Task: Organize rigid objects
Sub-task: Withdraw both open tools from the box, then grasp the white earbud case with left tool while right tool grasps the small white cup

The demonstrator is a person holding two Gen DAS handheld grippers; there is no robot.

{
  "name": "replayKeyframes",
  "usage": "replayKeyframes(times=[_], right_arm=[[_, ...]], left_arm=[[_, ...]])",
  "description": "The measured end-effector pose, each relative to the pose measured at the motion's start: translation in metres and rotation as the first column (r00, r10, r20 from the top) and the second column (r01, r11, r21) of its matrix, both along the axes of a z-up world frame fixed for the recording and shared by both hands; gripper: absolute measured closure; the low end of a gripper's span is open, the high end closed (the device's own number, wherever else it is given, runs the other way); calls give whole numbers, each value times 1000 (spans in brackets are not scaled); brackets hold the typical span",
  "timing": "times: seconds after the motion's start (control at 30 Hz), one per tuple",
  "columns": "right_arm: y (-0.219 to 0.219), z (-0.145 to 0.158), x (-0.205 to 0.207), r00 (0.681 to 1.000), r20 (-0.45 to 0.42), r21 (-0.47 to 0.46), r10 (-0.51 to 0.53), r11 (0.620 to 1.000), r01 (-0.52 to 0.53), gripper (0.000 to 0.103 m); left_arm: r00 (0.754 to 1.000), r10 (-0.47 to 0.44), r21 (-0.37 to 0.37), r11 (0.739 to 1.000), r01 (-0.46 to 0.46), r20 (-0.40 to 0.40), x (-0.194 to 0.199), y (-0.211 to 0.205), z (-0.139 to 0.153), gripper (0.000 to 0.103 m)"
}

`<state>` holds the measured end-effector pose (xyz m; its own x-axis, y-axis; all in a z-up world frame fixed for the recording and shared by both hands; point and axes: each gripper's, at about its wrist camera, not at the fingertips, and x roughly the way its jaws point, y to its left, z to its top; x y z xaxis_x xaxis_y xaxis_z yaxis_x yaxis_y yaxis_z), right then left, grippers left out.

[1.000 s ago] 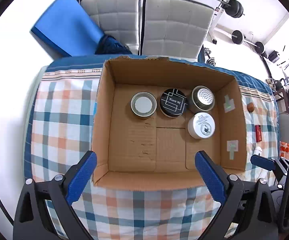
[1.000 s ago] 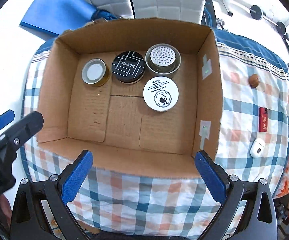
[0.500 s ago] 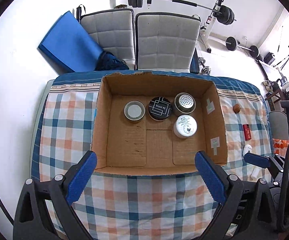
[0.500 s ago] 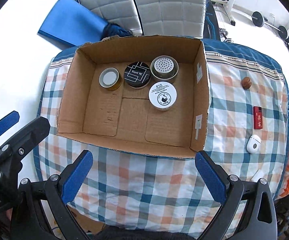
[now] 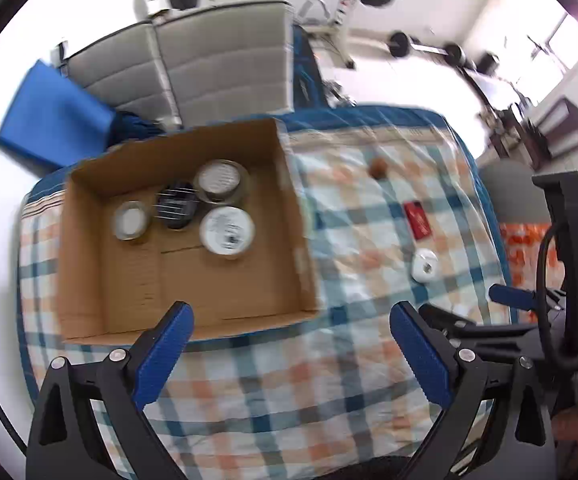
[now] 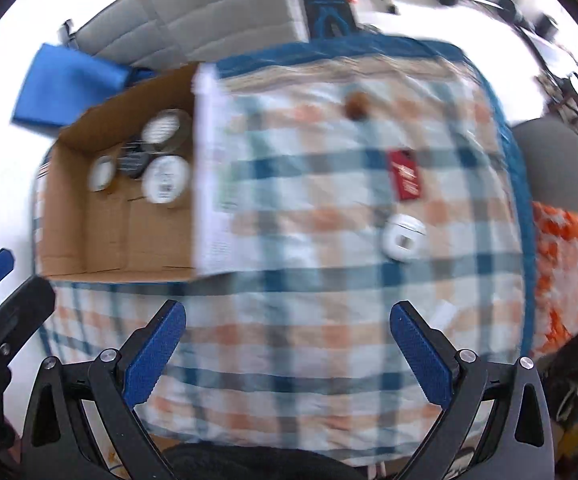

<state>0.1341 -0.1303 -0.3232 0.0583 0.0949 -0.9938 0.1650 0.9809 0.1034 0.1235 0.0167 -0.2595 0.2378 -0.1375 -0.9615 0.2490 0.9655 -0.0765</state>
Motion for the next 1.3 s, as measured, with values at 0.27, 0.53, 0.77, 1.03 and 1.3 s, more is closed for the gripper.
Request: replayKeyframes(times=[0.27,0.53,0.77,1.03,1.3], right_arm=[[-138,-96,-35,946,-141,-15,-290,957,291,0],[-166,-162,-46,913,-232,26,-337,936,352,26],[-170,-171,-43,927,-232,6,-294,953,304,69],[-210,-151,-32,940,-193,-25,-281,959,282,69],[-246,-161,-33,932,-227,-11,-282,958,287,69]], left_arm=[[991,-119,104,987,125,-67,-2,-114,-83,2],[985,-141,274,948,162,-97,5,-157,-148,2],[983,-142,291,941,170,-113,9,-171,-159,2],[965,-148,148,972,183,-219,23,-205,-179,2],[924,-144,72,981,180,-354,39,-234,-221,50]])
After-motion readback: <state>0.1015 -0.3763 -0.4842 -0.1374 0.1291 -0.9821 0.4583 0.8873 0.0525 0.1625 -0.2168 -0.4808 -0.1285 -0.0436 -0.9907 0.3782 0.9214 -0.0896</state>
